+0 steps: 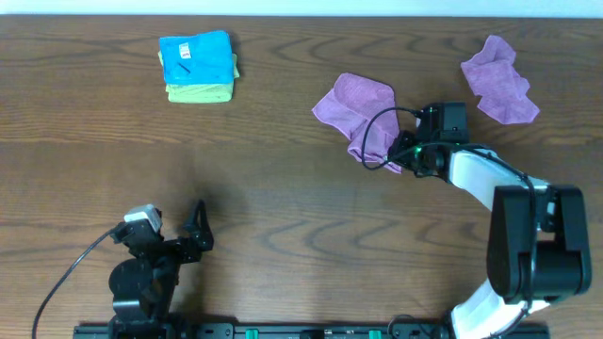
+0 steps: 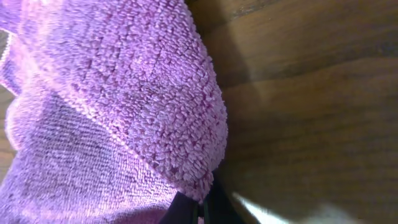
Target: Fold the cloth
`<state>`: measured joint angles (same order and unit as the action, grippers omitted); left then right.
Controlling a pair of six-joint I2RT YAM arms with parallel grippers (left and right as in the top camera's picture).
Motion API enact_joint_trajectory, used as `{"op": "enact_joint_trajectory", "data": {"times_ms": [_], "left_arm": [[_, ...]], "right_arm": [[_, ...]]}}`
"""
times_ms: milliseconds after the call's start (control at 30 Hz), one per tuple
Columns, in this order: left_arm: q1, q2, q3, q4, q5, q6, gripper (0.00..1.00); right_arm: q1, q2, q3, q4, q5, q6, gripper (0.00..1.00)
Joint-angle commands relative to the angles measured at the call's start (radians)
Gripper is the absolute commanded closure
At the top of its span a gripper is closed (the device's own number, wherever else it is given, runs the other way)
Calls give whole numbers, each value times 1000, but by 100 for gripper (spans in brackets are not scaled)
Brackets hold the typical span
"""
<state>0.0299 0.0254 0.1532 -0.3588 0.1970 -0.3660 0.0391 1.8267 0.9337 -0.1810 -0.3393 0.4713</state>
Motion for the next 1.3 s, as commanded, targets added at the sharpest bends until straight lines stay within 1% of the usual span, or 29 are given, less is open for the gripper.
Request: {"op": "enact_joint_trajectory", "data": {"times_ms": [0,133,267,333,500,633,733,800,900,933,967,1000,1033,1067,1167,1200,1267], "left_arm": [[1,61,26,2,115,-113,4],[1,201,98,2,177,-113,4],[1,406,200,2,220,-113,4],[1,538,269,1,272,-113,4],[1,818,412,1,418,-92,4],[-12,1043,512,1,557,-35,4],[-36,1164,558,1,603,-30,4],[-59,1229,580,2,613,-30,4],[-93,1275,592,23,612,-30,4],[-103,1278,592,37,612,-30,4],[-111,1278,592,51,610,-30,4],[-119,1278,592,71,608,-30,4],[-127,1278,592,90,608,-31,4],[-133,1278,592,109,608,-31,4],[-145,1278,592,158,608,-31,4],[-146,1278,592,165,608,-35,4],[-148,1278,592,168,608,-35,4]], "right_arm": [[-9,-121,-3,-24,28,-2,99],[-14,-250,-3,-82,106,-32,99],[-14,-357,-3,-127,168,-69,99],[-14,-385,-3,-148,185,-69,99],[-18,-400,-3,-211,268,-69,99],[-41,-400,-3,-273,346,-69,99],[-71,-402,-3,-354,403,-68,99],[-95,-410,-3,-420,490,-46,99],[-122,-435,-3,-493,629,-10,99],[-128,-445,-3,-509,655,-10,96],[-134,-455,-3,-523,679,-11,85],[-138,-462,-3,-535,695,-12,69],[-140,-470,-3,-547,711,-12,50],[-142,-475,-3,-557,723,-13,37],[-143,-485,-3,-575,730,-19,23],[-143,-488,-3,-567,708,-44,20],[-143,-488,-3,-522,590,-196,22]]}}
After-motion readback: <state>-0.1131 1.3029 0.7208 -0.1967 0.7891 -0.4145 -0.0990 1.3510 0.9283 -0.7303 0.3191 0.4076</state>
